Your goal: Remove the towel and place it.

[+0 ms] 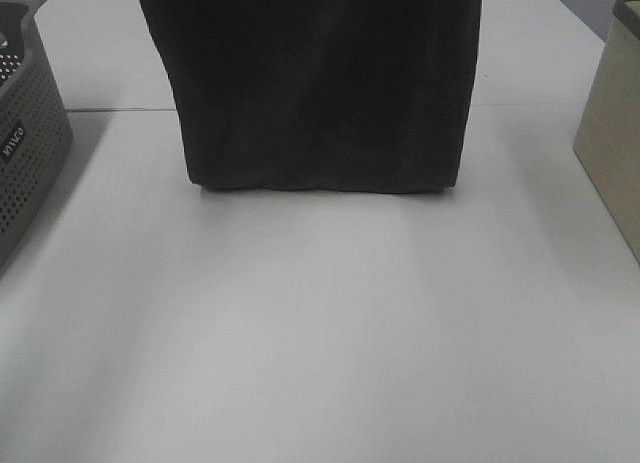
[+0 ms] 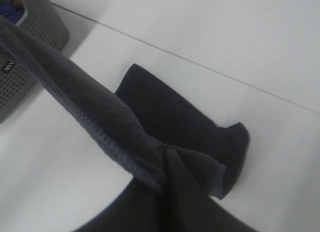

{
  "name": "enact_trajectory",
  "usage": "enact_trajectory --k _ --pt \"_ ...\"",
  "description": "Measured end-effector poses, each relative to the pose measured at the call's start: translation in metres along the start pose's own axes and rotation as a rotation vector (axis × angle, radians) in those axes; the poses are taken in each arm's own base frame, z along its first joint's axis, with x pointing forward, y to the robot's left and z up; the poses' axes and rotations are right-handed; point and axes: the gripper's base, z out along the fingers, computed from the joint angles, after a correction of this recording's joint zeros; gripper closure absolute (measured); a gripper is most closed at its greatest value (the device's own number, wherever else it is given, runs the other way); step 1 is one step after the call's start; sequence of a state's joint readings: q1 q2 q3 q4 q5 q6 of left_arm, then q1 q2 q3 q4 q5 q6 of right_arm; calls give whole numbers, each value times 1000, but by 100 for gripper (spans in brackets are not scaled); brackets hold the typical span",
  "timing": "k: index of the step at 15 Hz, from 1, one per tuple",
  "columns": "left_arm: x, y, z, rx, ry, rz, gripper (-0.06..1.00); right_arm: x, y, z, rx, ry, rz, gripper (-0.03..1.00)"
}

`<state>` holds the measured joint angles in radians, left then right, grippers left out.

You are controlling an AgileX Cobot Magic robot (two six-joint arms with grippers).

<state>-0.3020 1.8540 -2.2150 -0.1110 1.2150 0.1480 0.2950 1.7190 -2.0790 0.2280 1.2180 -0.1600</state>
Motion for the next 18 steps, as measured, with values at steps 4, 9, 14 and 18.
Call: enact_trajectory --k 4,9,14,18 --pt "46 -21 -17 73 133 6 94 34 8 -4 -45 90 34 96" --pt "102 -44 -50 196 207 -40 94 83 19 -20 -76 170 91 96" --pt "147 -52 -67 240 260 -99 94 125 32 -26 -152 231 138 96" --pt "182 -67 -73 326 311 -138 94 159 37 -31 -159 273 177 96"
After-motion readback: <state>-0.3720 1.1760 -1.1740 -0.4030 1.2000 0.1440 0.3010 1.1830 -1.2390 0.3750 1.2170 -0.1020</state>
